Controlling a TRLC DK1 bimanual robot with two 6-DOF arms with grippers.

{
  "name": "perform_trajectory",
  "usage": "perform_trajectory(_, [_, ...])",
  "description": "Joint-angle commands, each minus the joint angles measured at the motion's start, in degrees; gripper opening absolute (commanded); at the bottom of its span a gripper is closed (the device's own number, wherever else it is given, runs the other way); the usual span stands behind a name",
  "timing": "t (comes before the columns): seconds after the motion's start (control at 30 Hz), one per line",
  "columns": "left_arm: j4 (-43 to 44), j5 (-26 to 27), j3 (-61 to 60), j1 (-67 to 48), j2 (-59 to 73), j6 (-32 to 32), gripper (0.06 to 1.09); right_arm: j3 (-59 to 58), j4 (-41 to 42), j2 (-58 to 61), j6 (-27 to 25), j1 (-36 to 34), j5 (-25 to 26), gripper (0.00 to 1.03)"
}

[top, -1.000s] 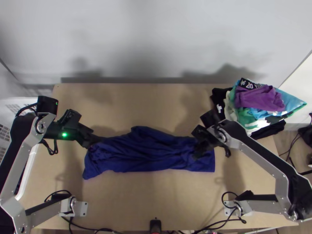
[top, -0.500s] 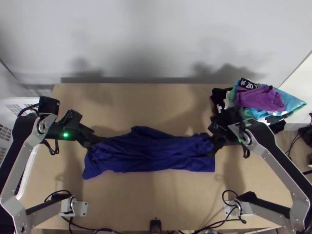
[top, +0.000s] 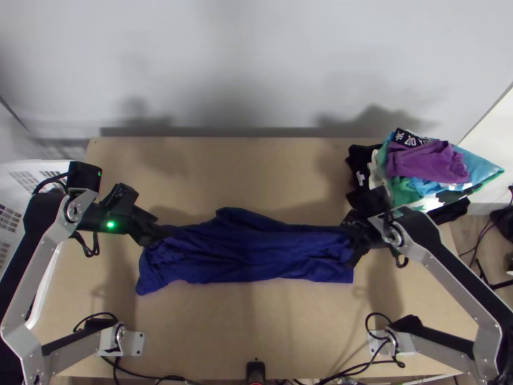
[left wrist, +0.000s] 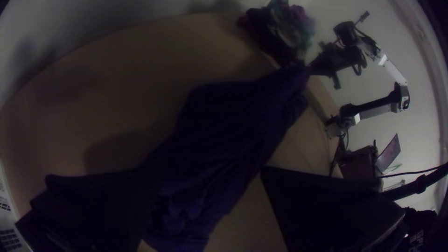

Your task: Fold the t-shirt

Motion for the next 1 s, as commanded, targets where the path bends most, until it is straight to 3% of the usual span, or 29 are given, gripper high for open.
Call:
perform_trajectory(0.0, [-0.05, 0.03, -0.79, -0.45, -0.82, 0.14, 1.05, -5.21, 6.43, 3.13, -0.64, 0.0, 3.17, 0.24])
perform_trajectory(0.17, [-0.14, -0.06, -0.88, -0.01, -1.88, 0.41, 1.05, -5.56, 6.69, 4.89, 1.38, -2.64, 3.78, 0.69])
perform_trajectory(0.27, [-0.31, -0.06, -1.05, 0.69, -2.23, 0.67, 1.05, -5.48, 6.6, 4.54, 1.64, -6.15, 3.96, 0.87])
perform_trajectory(0.47, [-0.31, -0.06, -1.85, 0.78, -2.93, 0.67, 1.05, -3.54, 3.88, 0.85, 1.64, -13.01, 3.43, 0.89])
perform_trajectory(0.6, [-0.31, -0.06, -2.2, 0.78, -3.02, 0.58, 1.05, -1.96, 0.1, 1.2, 2.61, -19.43, -2.11, 0.89])
perform_trajectory(0.77, [-0.23, -0.06, -2.02, 0.78, -3.11, 0.32, 1.05, -1.7, -0.69, 1.29, 2.08, -25.49, -4.66, 0.89])
perform_trajectory(0.97, [-0.31, -0.06, -1.85, 0.78, -3.28, -0.21, 1.05, -0.38, -1.22, 1.37, 1.73, -27.77, -5.71, 0.89])
